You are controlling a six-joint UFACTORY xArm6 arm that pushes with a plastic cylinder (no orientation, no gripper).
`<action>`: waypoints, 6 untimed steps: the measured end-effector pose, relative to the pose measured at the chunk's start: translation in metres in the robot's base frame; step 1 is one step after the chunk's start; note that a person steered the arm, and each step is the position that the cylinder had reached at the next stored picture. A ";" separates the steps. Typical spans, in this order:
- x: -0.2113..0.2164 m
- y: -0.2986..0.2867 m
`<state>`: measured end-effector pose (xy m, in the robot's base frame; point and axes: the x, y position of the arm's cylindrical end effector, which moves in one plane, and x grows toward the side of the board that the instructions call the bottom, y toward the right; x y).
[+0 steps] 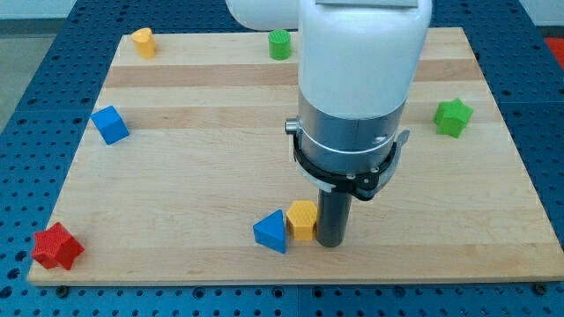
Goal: Move your arm diagonally top right to the red star
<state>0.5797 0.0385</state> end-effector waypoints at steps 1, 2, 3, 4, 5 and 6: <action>-0.001 0.012; -0.040 0.009; -0.082 -0.028; -0.097 -0.070; -0.070 -0.130; -0.042 -0.192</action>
